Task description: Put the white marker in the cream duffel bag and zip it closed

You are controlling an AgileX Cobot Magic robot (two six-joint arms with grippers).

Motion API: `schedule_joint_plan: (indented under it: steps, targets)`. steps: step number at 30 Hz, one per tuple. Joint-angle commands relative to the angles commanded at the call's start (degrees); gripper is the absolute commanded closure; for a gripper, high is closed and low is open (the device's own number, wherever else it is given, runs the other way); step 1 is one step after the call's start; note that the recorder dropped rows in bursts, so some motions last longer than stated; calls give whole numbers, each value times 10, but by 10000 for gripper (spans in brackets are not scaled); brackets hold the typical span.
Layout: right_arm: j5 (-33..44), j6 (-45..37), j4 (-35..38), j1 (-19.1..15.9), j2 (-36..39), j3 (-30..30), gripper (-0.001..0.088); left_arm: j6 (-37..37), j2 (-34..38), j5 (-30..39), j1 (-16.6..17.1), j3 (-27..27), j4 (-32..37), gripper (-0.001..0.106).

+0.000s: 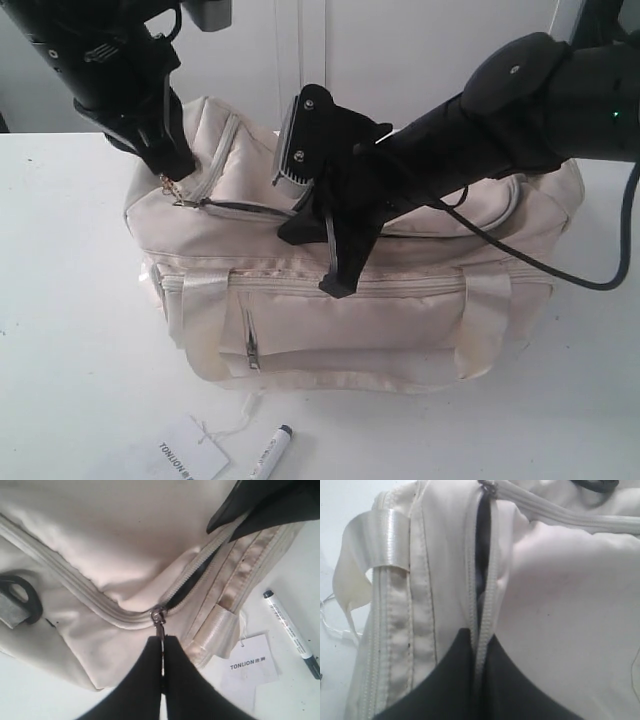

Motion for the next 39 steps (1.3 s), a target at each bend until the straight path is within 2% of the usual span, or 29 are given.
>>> schedule_joint_plan:
  steps: [6,13,20,24,39]
  targets:
    - [-1,0,0,0,-6,0,868,0,0,0,0,24,58,1053]
    - [-1,0,-1,0,-7,0,868,-4,0,-54,0,56,102,1053]
    - [-1,-5,-3,0,-7,0,868,-51,0,-109,0,60,151,1053]
    - [-1,-5,-3,0,-7,0,868,-52,0,-133,0,60,159,1053]
    - [2,-5,-3,0,-7,0,868,-81,19,-159,0,60,229,1053]
